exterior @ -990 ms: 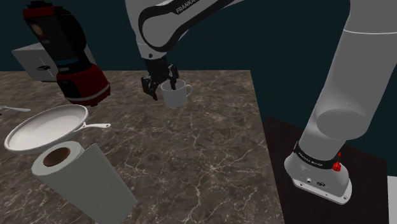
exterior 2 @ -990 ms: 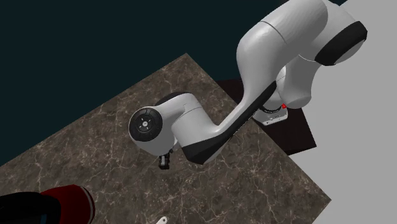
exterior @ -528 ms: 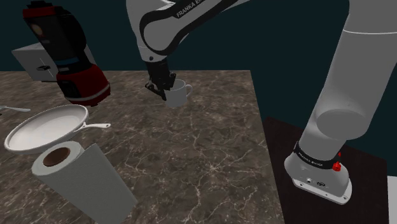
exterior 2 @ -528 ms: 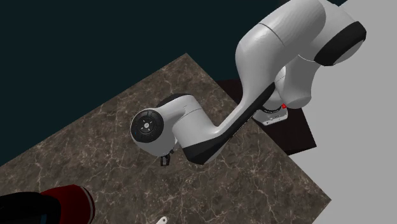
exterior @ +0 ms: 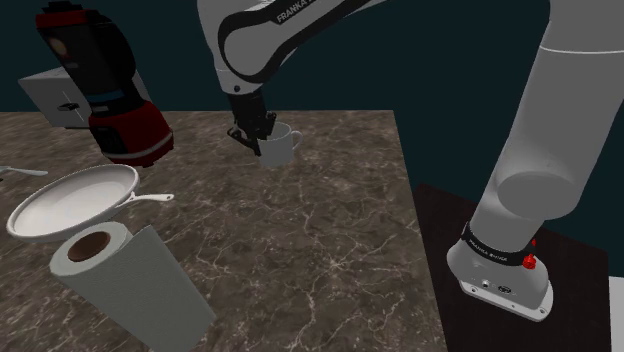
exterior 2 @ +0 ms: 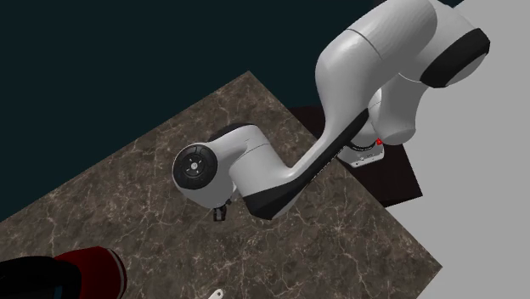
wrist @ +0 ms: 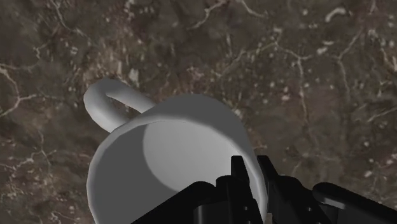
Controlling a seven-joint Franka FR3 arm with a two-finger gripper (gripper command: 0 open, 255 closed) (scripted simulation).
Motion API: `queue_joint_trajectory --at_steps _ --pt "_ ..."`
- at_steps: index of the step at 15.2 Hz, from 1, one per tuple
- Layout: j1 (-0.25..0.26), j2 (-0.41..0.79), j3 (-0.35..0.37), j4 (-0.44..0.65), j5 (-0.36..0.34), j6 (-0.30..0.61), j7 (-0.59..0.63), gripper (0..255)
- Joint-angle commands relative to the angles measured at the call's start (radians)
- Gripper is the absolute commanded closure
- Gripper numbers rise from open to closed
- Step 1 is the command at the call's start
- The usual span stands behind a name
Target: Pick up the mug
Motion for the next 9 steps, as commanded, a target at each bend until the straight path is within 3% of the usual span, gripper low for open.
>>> queue_joint_trajectory --at_steps 1,9 --pt "0.0 -0.007 0.0 0.016 0.004 -0.022 -0.003 255" --pt "-0.001 -0.028 0.001 0.099 0.016 -0.125 -0.016 255"
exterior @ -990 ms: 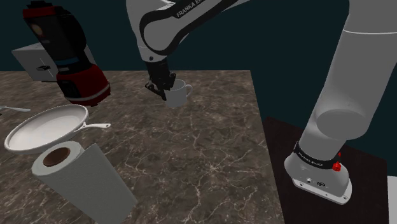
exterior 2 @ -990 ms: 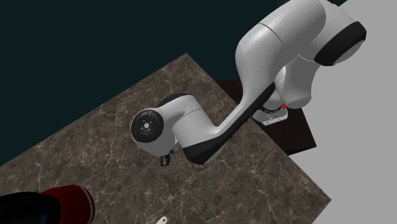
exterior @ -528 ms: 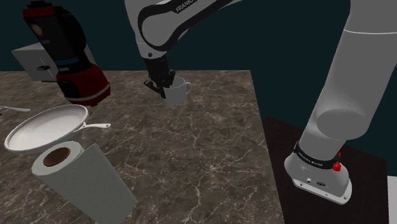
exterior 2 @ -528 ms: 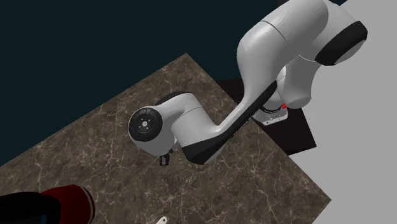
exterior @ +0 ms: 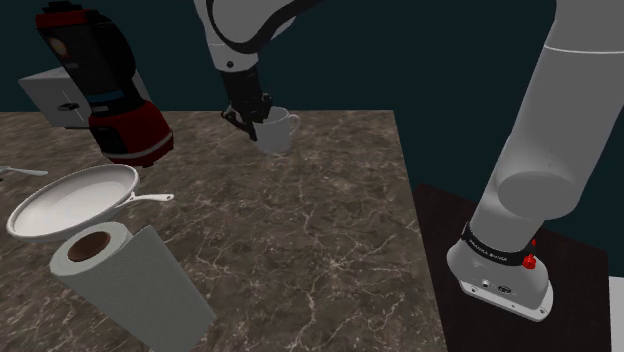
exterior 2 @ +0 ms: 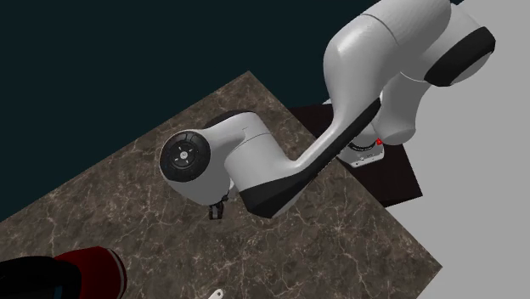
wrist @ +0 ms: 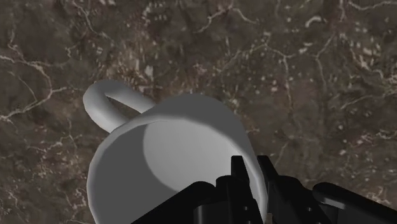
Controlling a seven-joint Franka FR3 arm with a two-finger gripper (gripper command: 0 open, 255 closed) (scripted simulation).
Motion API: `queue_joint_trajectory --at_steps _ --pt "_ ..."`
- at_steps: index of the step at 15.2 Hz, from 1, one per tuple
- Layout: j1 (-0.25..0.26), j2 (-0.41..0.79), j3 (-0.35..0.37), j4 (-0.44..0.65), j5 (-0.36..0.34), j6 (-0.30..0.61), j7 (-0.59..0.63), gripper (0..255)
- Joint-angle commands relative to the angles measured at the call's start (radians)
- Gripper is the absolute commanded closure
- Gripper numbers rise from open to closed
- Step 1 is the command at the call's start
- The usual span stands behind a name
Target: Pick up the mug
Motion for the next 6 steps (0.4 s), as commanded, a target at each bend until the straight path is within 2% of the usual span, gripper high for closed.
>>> queue_joint_trajectory --at_steps 1,6 --pt "0.0 -0.006 0.0 0.022 0.003 -0.028 -0.004 255" --pt "0.0 -0.01 0.0 0.06 0.006 -0.069 -0.008 255"
